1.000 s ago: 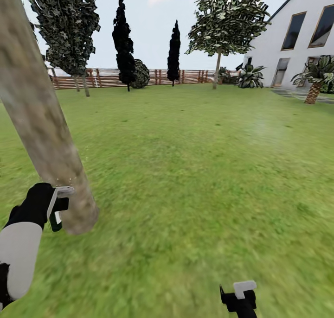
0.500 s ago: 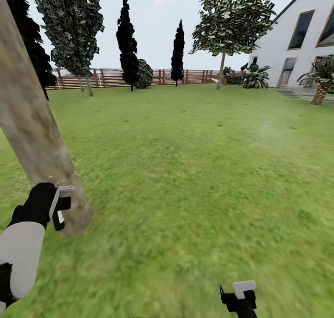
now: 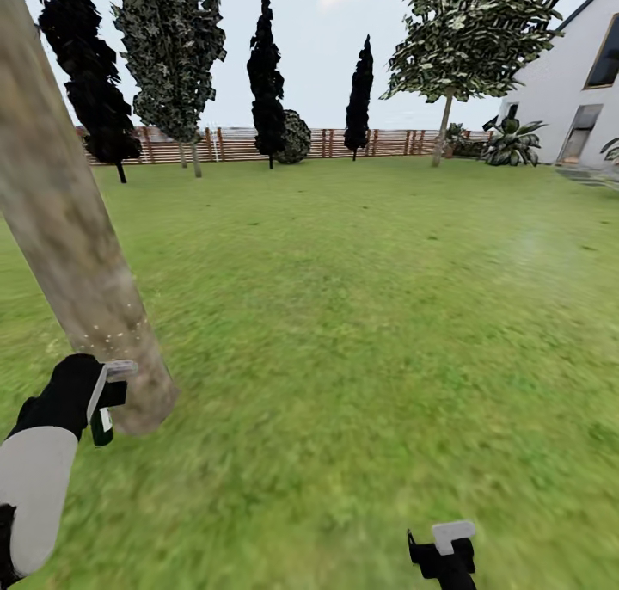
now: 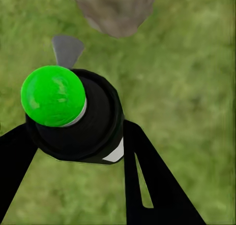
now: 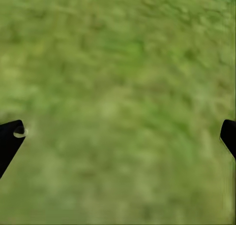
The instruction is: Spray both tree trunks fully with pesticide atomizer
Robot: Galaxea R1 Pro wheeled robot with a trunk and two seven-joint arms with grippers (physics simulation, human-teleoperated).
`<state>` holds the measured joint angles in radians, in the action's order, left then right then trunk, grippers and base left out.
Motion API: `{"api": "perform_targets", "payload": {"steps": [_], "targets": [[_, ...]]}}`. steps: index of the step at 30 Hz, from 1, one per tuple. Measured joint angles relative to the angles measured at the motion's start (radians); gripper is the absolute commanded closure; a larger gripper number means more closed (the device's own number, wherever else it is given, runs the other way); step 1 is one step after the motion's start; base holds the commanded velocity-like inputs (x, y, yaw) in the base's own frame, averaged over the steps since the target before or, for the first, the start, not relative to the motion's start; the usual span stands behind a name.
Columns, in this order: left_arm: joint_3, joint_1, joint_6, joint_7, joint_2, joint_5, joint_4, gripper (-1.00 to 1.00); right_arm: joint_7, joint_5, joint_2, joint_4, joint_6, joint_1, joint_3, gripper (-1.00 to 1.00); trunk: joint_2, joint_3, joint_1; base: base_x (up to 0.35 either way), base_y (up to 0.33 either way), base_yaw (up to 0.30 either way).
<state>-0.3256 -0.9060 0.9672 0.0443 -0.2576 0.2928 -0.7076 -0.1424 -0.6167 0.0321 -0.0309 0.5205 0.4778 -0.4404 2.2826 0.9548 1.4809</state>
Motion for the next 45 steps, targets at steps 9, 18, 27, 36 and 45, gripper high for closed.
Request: {"api": "perform_targets", "payload": {"steps": [9, 18, 27, 36, 45], "targets": [[-0.003, 0.045, -0.034, -0.001, -0.047, -0.014, -0.005, 1.00, 0.000, 0.000, 0.000, 0.000, 0.000, 0.000, 0.000, -1.00, 0.000, 0.000, 0.000, 0.241, -0.186, 0.178], [-0.010, 0.170, -0.127, -0.003, 0.012, -0.009, -0.005, 1.00, 0.000, 0.000, 0.000, 0.001, 0.001, 0.000, 0.000, -1.00, 0.000, 0.000, 0.000, 0.192, -0.222, 0.127], [-0.143, 0.212, -0.187, -0.001, 0.013, -0.012, -0.016, 1.00, 0.000, 0.000, 0.000, 0.000, 0.001, 0.000, 0.000, -1.00, 0.000, 0.000, 0.000, 0.182, -0.151, 0.031], [-0.110, 0.212, -0.186, 0.010, 0.039, -0.019, -0.017, 1.00, 0.000, 0.000, 0.000, 0.000, 0.001, 0.000, 0.000, -1.00, 0.000, 0.000, 0.000, 0.057, -0.053, 0.266], [-0.075, 0.212, -0.186, 0.005, 0.054, -0.016, -0.018, 1.00, 0.000, 0.000, 0.000, 0.000, 0.001, 0.000, 0.000, -1.00, 0.000, 0.000, 0.000, 0.192, -0.203, 0.278]]}}
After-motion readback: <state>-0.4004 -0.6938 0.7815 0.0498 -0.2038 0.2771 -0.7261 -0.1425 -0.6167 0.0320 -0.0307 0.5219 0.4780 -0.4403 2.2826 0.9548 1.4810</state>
